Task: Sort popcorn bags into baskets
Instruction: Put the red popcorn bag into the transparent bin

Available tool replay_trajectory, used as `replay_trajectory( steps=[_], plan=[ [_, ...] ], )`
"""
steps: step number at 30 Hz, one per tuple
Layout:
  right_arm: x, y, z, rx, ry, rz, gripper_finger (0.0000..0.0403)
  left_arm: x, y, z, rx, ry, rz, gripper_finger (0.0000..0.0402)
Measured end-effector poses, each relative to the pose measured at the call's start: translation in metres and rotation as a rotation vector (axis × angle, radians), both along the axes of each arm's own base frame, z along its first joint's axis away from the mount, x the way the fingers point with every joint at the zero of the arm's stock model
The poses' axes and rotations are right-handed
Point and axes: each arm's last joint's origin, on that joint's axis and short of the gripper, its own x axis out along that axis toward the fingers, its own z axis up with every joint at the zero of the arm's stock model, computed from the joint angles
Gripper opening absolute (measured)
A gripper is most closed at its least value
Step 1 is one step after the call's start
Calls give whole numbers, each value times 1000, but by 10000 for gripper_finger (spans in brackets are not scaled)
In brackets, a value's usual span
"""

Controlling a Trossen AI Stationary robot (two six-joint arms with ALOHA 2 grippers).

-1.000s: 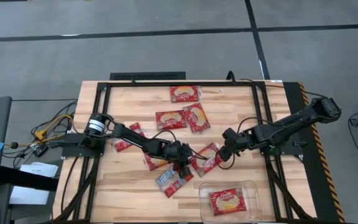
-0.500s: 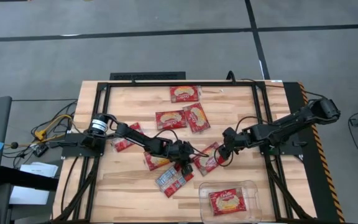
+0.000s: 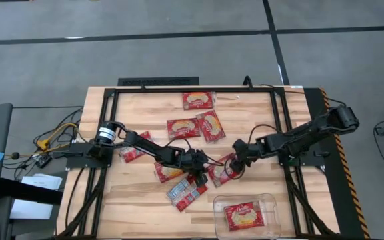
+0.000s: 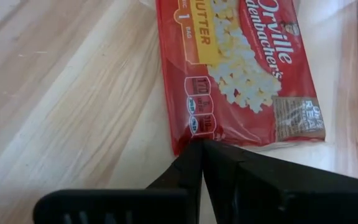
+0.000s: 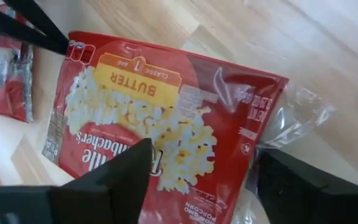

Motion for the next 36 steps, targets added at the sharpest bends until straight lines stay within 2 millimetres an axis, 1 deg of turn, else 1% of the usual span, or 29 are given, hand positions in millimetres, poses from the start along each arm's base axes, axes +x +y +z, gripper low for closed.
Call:
replay_trajectory(
  steps=[2, 4, 12, 14, 17, 20, 22, 24, 26, 29, 32, 34, 36],
  plan=[
    [0, -1, 0, 4, 3, -9, 245, 0, 0, 0, 3, 1, 6, 6],
    [0, -3, -1, 11, 14, -23, 209, 0, 0, 0, 4, 0, 8, 6],
    [-1, -3, -1, 36, 32, -22, 30, 0, 1, 2, 8, -5, 12, 6],
    [-1, -3, -1, 40, 27, -19, 12, -1, 1, 5, 9, -6, 16, 6],
    [4, -2, 4, 39, 23, -21, 14, -1, 3, 14, 7, -25, 20, 6],
    [11, -3, 13, 34, 19, -33, 6, -5, 7, 26, -14, -16, 11, 6],
    [14, -4, 22, 32, 16, -41, 6, -8, 9, 42, -18, -5, 13, 6],
    [17, -6, 32, 27, 6, -53, 5, -12, 11, 65, 1, -5, -1, 6],
    [15, -8, 43, 22, -1, -66, 4, -18, 12, 88, 31, -1, -12, 6],
    [13, -10, 65, 20, -50, -116, 4, -33, 15, 124, 81, 11, -6, 6],
    [3, -8, 92, 31, -119, -161, 3, -50, 18, 163, 107, -39, 20, 6],
    [-6, -3, 111, 40, -176, -194, 3, -61, 20, 185, 126, -88, 48, 6],
    [-14, 6, 129, 60, -243, -213, 3, -75, 23, 203, 153, -125, 84, 6]
  ],
)
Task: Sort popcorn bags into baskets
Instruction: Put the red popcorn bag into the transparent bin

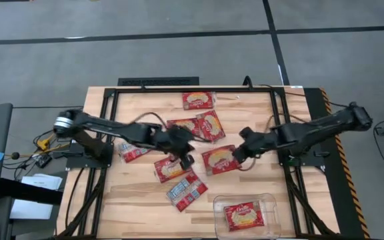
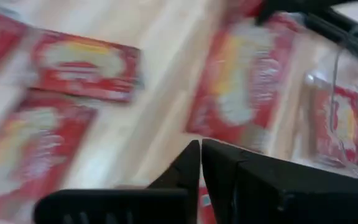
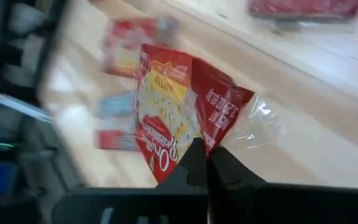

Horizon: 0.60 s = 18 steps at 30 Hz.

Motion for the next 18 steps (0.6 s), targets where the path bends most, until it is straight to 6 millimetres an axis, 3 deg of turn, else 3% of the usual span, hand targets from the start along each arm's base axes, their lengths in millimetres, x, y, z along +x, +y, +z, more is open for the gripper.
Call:
replay_trajectory(
  steps=[4, 9, 18],
  plan=[
    [-18, 24, 27, 23, -110, -52, 3, -24, 5, 31, 39, -89, 65, 6],
    [-39, 62, 44, 50, -190, -105, 3, -44, 9, 51, 57, -150, 106, 6],
    [-64, 134, 30, 115, -134, -186, 3, -52, 10, 56, 54, -150, 115, 6]
  ],
)
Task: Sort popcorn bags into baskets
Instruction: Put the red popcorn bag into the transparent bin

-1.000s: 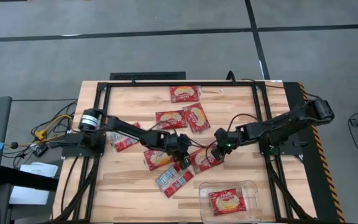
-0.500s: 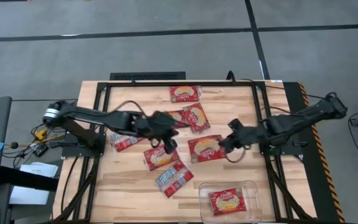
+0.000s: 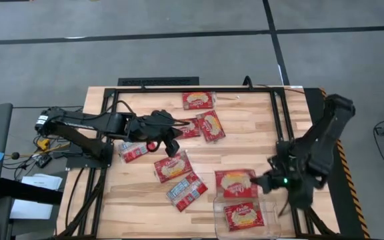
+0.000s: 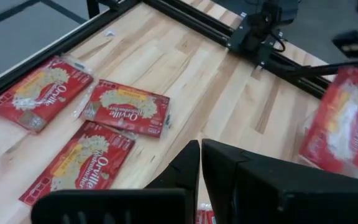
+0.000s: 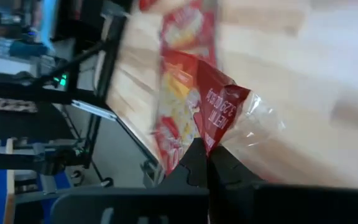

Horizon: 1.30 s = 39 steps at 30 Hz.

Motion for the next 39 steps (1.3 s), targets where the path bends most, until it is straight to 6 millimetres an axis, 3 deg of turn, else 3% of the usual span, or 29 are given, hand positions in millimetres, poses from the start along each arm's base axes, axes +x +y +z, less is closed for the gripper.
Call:
replay_trajectory(
  steps=[6, 11, 29, 33, 39],
  plan=[
    [-7, 39, -4, 18, 67, 7, 2, 1, 0, -3, -10, 12, 9, 6],
    [-7, 60, -3, 26, 90, 47, 3, 1, 0, -2, -17, 9, 13, 6],
    [10, 89, -51, -1, 354, 108, 11, 1, 0, -3, -51, 7, 19, 6],
    [11, 89, -52, -4, 389, 140, 36, 1, 0, -3, -59, 4, 24, 6],
    [12, 89, -52, -15, 434, 193, 113, 1, -1, -3, -65, 4, 17, 6]
  ],
)
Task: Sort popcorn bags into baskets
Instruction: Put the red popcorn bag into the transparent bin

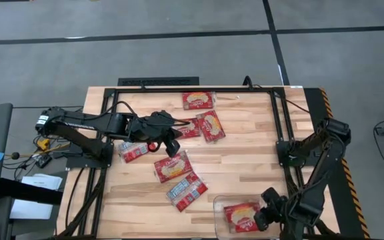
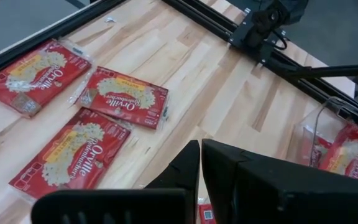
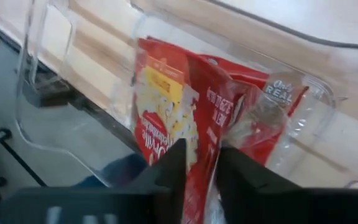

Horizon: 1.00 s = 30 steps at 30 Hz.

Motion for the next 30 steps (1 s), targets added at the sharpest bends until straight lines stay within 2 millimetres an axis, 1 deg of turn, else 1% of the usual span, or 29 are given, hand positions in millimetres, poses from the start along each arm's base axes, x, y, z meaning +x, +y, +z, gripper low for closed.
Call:
replay_trajectory(
  steps=[3, 7, 10, 12, 14, 16, 19, 22, 24, 27, 30],
  plan=[
    [-1, -1, 3, -5, 3, 37, 157, 0, -1, -1, -20, 16, -50, 6],
    [-5, -14, 22, 21, -6, 76, 200, -3, -4, -6, -65, 77, -127, 2],
    [-6, -30, 41, 29, -42, 102, 214, -8, -13, -11, -76, 148, -170, 0],
    [-5, -44, 52, 19, -64, 112, 215, -14, -25, -14, -71, 192, -183, 0],
    [1, -57, 59, -26, -84, 130, 212, -16, -40, -21, -65, 228, -184, 0],
    [9, -70, 63, -86, -99, 147, 207, -19, -60, -30, -44, 280, -187, 0],
    [28, -87, 64, -180, -115, 196, 201, -21, -92, -45, -20, 323, -194, 0],
    [49, -100, 63, -255, -122, 266, 203, -21, -125, -68, 3, 375, -204, 0],
    [66, -110, 61, -282, -122, 307, 213, -21, -145, -84, 21, 404, -206, 0],
    [87, -126, 58, -315, -128, 331, 232, -17, -165, -107, 37, 442, -204, 0],
    [103, -139, 57, -349, -160, 330, 243, -13, -180, -128, 53, 466, -206, 0]
  ],
)
